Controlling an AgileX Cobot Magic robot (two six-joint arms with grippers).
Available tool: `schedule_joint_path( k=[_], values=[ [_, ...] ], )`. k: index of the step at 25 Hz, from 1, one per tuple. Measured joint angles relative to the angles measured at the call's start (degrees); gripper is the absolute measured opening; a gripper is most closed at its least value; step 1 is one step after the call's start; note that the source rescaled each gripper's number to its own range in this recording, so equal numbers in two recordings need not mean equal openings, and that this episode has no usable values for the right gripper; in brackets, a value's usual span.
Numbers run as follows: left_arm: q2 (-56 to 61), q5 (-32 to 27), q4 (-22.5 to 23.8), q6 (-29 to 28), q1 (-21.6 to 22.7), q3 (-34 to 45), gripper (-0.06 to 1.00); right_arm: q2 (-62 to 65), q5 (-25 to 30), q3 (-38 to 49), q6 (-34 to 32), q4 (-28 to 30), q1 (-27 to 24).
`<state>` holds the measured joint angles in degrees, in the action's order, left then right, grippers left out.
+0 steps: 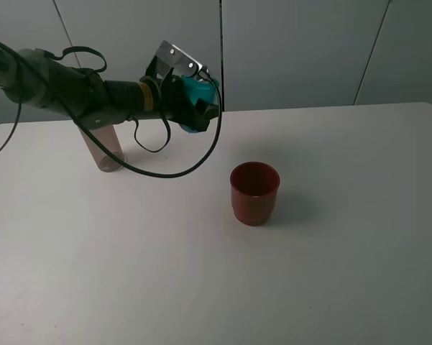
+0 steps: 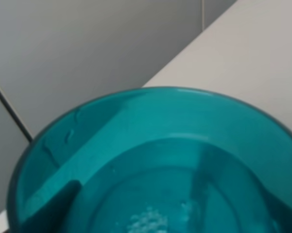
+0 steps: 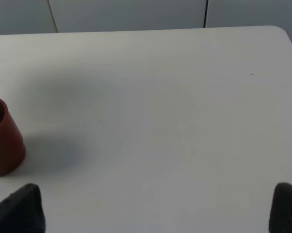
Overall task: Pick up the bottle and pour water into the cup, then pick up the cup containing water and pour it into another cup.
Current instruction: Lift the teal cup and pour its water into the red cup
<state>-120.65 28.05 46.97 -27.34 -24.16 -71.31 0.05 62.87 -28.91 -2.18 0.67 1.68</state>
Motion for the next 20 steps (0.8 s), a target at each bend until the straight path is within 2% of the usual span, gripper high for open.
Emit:
schedule_joint_path(
  k=[2,8,20],
  values=[
    [0.00,1.22,4.28,-3.79,0.00,0.10,0.11,0.00,0.00,0.00,0.00,0.00,0.00],
    [0.08,4.28,23.61,-14.29,-0.08,0.10,0.11,0.00,0.00,0.00,0.00,0.00,0.00],
    [3.87,6.85,40.58,-17.65,-0.22,0.21,0.11,0.00,0.00,0.00,0.00,0.00,0.00]
  ],
)
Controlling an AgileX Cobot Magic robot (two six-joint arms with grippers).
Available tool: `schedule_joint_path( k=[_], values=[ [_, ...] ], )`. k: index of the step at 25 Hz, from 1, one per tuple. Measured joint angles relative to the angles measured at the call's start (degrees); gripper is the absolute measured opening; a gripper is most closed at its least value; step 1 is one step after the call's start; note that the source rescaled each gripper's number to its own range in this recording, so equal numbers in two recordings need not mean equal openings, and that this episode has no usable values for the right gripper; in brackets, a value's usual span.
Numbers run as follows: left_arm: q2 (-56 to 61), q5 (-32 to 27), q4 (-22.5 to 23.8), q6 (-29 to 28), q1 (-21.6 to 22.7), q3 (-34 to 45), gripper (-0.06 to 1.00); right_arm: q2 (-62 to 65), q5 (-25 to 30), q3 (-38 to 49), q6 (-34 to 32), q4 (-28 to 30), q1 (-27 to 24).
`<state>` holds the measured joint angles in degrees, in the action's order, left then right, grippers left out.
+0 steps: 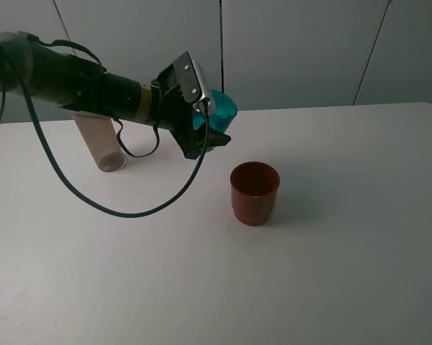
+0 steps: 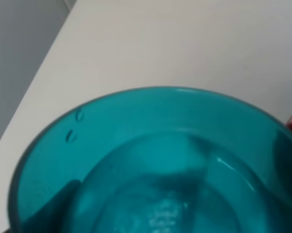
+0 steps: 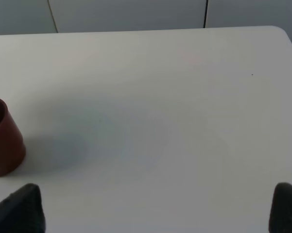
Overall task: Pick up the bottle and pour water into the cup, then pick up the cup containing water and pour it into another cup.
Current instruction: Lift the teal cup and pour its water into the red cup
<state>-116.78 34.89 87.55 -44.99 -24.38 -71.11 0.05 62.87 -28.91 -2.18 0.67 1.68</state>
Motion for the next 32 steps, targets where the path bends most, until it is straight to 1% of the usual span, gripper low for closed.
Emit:
schedule_joint_path(
  k=[4,8,10,18,25,32],
  values=[
    [0.23,0.90,4.44,-0.66,0.00,0.00,0.11,0.00,0.00,0.00,0.00,0.00,0.00],
    [0.23,1.00,11.04,-0.91,-0.13,0.00,0.11,0.00,0.00,0.00,0.00,0.00,0.00],
    [0.23,0.44,12.54,-1.39,-0.13,0.00,0.11,0.00,0.00,0.00,0.00,0.00,0.00],
    [0.23,-2.36,13.29,-1.07,-1.10,0.00,0.11,0.00,0.00,0.00,0.00,0.00,0.00],
    [0.23,-5.33,13.29,1.03,-3.18,0.00,0.11,0.00,0.00,0.00,0.00,0.00,0.00],
    [0.23,-7.08,13.29,2.81,-4.30,0.00,0.11,0.00,0.00,0.00,0.00,0.00,0.00]
  ],
)
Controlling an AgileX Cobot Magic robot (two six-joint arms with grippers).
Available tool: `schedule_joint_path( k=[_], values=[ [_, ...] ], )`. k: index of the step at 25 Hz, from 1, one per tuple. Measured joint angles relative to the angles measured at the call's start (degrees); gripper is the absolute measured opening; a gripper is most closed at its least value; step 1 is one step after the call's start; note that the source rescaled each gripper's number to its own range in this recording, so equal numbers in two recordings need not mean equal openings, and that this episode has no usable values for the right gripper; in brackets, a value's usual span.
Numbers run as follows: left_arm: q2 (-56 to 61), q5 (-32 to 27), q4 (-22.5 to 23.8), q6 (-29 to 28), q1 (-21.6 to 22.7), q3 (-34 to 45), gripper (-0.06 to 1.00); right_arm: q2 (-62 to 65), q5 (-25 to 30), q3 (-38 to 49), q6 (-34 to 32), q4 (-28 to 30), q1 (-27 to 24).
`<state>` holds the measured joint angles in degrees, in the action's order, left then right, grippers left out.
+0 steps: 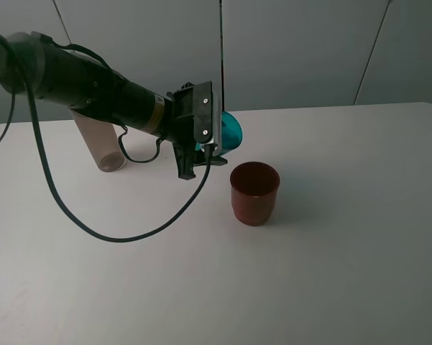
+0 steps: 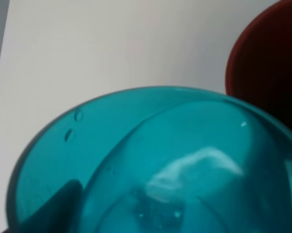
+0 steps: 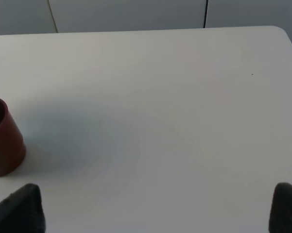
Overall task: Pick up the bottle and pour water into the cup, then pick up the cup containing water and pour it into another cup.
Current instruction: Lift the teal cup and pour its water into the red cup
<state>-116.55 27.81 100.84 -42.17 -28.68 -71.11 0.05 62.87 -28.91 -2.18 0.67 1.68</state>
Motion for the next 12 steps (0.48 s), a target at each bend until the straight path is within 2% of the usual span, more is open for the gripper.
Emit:
schedule_joint_path(
  k=[12],
  values=[
    [0.00,-1.04,0.00,1.39,-2.33,-2.06,0.11,0.00,0.00,0.00,0.00,0.00,0.00]
  ],
)
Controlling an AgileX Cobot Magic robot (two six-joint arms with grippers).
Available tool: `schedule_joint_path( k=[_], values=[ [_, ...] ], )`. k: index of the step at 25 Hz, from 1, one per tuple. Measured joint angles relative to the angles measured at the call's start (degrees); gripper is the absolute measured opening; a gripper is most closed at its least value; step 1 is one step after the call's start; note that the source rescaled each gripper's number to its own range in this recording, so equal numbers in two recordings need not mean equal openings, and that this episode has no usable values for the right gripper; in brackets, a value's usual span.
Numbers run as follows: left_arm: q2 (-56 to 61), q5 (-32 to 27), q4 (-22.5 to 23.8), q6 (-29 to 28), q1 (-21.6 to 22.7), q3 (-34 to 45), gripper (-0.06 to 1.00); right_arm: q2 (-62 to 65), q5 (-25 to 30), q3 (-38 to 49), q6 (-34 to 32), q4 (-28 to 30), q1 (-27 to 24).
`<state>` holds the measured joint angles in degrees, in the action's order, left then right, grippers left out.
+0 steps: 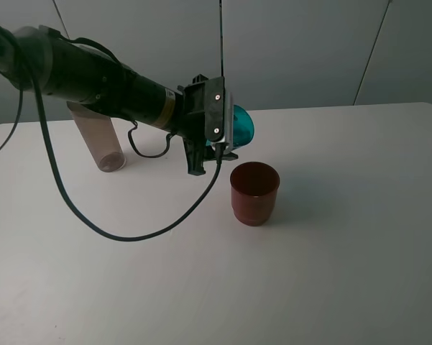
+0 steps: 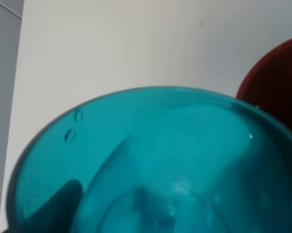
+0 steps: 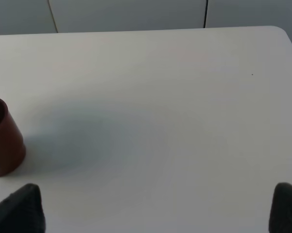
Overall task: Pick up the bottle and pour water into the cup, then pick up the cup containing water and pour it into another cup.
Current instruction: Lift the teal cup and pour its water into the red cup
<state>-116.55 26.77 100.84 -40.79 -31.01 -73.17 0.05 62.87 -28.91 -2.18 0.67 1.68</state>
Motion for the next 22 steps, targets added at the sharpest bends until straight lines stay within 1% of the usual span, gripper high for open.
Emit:
schedule_joint_path(
  k=[4,11,14,22],
  values=[
    [0.00,-0.84,0.00,0.76,-0.72,0.00,0.11,0.00,0.00,0.00,0.00,0.00,0.00],
    [0.00,-4.43,0.00,3.66,-1.94,0.00,0.11,0.00,0.00,0.00,0.00,0.00,0.00],
    [0.00,-4.82,0.00,5.19,-2.69,0.00,0.11,0.00,0.00,0.00,0.00,0.00,0.00],
    [0.00,-5.79,-0.10,7.46,-2.99,0.00,0.11,0.00,0.00,0.00,0.00,0.00,0.00]
  ],
)
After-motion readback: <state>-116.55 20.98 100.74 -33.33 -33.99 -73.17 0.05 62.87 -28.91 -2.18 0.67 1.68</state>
